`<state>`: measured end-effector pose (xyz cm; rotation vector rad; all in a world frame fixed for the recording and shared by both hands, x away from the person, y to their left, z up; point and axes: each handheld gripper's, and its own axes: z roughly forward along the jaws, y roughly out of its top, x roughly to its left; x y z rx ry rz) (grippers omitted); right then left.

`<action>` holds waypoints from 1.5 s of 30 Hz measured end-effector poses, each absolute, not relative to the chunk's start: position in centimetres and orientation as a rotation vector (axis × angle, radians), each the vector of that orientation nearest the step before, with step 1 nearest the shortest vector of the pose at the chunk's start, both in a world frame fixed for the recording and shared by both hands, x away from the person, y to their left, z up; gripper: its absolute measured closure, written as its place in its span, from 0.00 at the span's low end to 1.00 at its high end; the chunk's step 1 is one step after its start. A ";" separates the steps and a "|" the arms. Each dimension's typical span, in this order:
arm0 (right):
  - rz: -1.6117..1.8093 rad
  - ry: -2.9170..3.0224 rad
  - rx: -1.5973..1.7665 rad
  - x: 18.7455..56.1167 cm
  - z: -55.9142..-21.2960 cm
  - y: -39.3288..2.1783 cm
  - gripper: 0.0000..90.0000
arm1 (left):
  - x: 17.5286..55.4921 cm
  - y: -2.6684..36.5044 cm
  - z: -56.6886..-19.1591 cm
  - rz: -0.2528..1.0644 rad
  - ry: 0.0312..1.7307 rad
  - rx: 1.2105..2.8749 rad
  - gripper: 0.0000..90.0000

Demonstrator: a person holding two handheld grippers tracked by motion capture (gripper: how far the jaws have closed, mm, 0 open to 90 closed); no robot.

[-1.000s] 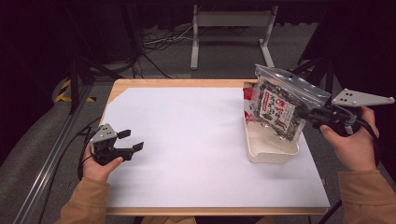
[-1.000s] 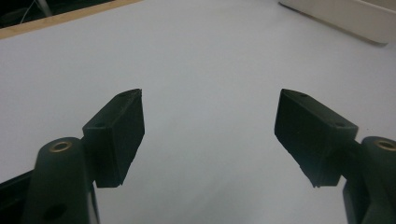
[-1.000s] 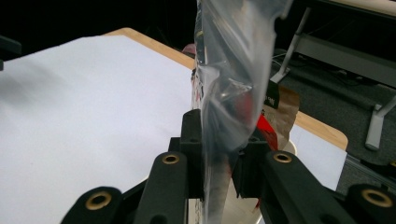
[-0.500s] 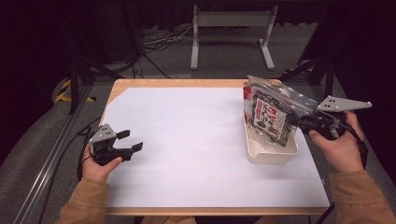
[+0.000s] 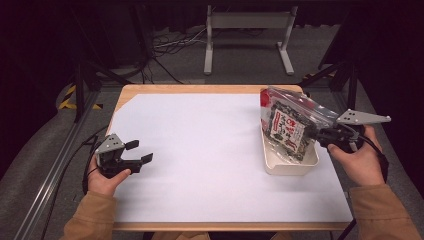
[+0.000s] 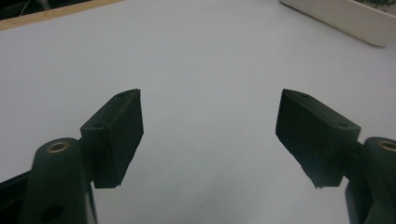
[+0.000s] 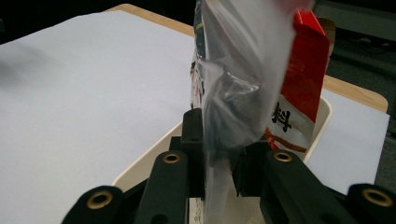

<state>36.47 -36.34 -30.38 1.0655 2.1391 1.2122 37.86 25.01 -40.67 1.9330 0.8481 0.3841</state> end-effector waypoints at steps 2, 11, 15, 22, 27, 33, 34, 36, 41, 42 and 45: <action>1.227 2.130 1.067 36.5 -30.6 -36.7 0.85 | 37.9 25.0 -40.6 0.387 0.845 1.933 0.27; 1.303 2.082 1.109 37.4 -31.2 -38.2 0.84 | 37.9 25.2 -40.8 0.378 0.852 1.931 0.27; 1.307 2.045 1.088 37.1 -31.3 -38.1 0.81 | 37.8 25.3 -40.8 0.383 0.855 1.930 0.27; 1.266 1.999 1.044 36.4 -31.2 -37.9 0.59 | 37.3 25.4 -40.8 0.391 0.858 1.926 0.26; 1.314 1.948 1.032 35.2 -31.1 -38.0 0.45 | 36.6 25.5 -40.6 0.390 0.851 1.918 0.26; 1.339 1.935 1.003 33.5 -31.2 -37.9 0.44 | 35.6 25.0 -40.1 0.384 0.821 1.919 0.26; 1.340 1.932 0.996 33.2 -31.3 -37.8 0.43 | 35.5 25.0 -40.0 0.384 0.811 1.918 0.26; 1.329 1.930 0.988 32.6 -31.4 -37.7 0.43 | 35.1 24.9 -39.8 0.388 0.800 1.915 0.26; 1.311 1.910 0.978 31.2 -32.1 -37.6 0.44 | 34.6 24.8 -39.6 0.382 0.789 1.905 0.26; 1.314 1.911 0.974 30.8 -32.2 -37.5 0.44 | 34.4 24.7 -39.6 0.387 0.784 1.907 0.26; 1.310 1.924 0.953 29.9 -32.5 -37.0 0.46 | 34.0 24.8 -39.5 0.386 0.784 1.899 0.26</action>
